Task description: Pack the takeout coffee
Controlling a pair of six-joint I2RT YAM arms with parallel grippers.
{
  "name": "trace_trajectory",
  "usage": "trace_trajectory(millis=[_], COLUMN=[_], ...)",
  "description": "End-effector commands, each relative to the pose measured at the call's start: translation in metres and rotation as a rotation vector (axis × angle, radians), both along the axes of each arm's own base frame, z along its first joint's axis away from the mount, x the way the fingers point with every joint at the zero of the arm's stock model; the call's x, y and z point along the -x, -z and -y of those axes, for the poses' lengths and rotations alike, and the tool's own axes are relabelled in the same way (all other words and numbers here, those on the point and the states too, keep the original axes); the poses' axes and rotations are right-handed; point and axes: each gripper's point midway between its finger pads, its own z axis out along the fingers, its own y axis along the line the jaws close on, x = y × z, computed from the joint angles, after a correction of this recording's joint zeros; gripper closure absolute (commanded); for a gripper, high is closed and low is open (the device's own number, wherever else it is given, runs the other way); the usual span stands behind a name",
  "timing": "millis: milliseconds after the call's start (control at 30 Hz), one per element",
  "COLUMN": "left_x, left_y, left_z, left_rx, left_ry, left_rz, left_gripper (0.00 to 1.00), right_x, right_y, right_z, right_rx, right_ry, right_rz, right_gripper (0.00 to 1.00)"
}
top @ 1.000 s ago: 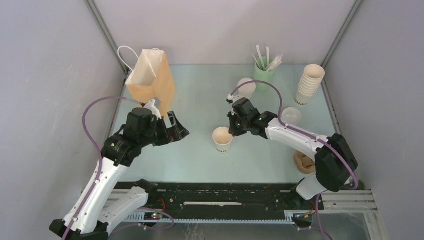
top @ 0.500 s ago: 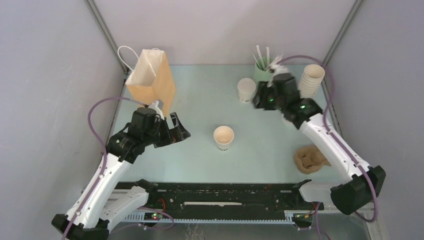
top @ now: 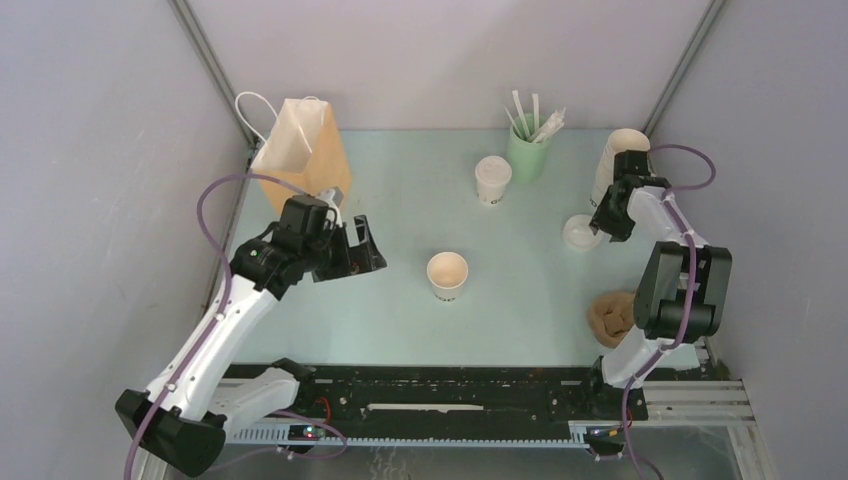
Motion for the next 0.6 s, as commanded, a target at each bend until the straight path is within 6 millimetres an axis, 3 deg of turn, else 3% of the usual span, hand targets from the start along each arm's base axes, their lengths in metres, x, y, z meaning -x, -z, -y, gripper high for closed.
trace_trajectory(millis=[0, 200, 567], left_x=[-0.013, -0.017, -0.019], left_y=[-0.023, -0.024, -0.022], left_z=[0.002, 0.001, 0.000], left_rx=[-0.012, -0.038, -0.053], left_ry=[0.042, 0.050, 0.049], left_rz=[0.066, 0.065, 0.059], left_gripper=[0.00, 0.00, 0.00], right_x=[-0.020, -0.026, -0.027], right_y=[0.000, 0.015, 0.020], right_z=[0.004, 0.009, 0.018], right_rx=[-0.013, -0.007, 0.006], right_ry=[0.015, 0.029, 0.047], right_rz=[0.046, 0.026, 0.023], right_gripper=[0.53, 0.60, 0.71])
